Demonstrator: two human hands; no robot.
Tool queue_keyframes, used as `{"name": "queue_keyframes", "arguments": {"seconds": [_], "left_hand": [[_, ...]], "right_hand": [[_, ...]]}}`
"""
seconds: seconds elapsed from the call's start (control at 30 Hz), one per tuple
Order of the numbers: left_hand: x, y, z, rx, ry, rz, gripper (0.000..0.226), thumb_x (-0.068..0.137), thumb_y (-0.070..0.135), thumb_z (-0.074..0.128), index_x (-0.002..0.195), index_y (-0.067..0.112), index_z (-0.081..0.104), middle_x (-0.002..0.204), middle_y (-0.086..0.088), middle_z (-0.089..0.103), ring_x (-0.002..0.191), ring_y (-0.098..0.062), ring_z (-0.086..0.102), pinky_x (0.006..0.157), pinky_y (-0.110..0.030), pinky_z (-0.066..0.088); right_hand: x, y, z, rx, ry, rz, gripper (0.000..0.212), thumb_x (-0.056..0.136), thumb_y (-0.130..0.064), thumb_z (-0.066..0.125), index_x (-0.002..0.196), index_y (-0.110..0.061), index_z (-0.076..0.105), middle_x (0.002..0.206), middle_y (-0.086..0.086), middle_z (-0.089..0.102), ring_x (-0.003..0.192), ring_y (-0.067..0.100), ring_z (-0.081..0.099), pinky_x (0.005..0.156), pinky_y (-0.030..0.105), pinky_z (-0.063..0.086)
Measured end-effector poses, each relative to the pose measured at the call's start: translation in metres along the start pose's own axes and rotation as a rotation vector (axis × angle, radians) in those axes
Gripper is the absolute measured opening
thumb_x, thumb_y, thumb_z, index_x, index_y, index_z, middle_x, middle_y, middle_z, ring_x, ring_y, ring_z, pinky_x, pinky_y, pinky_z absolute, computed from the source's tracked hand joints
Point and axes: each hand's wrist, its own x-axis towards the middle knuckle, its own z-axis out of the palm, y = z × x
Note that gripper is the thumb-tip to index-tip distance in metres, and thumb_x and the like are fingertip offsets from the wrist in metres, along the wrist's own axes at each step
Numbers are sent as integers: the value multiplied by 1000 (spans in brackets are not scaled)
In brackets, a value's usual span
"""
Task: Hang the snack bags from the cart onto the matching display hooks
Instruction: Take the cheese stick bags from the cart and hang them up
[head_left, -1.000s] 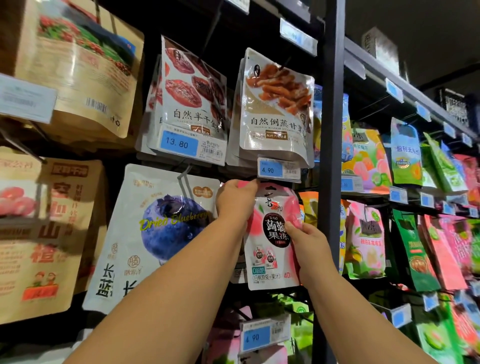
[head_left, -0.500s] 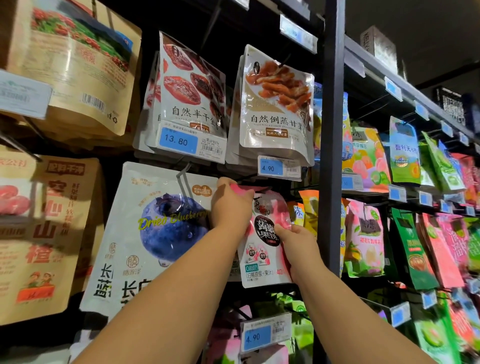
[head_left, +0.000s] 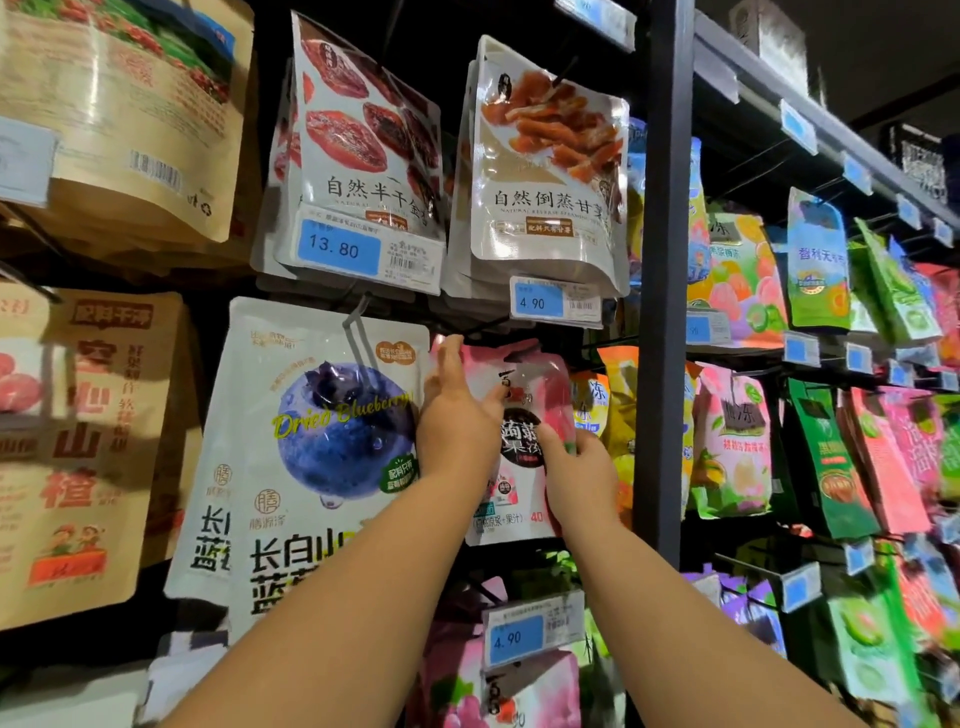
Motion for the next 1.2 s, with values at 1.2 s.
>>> {"name": "queue_keyframes", "arguments": {"seconds": [1.2], "left_hand": [[-569,-17,77,320,-1137,-102,35,91,46,54,115,23,42,119,4,40,114,-21,37,93,-33,34]], "right_hand": [[-355,294,-367,-789,-248,538,32,98,-42,47,120,-17,50,119,7,48,85,13,52,71,32,42]]}}
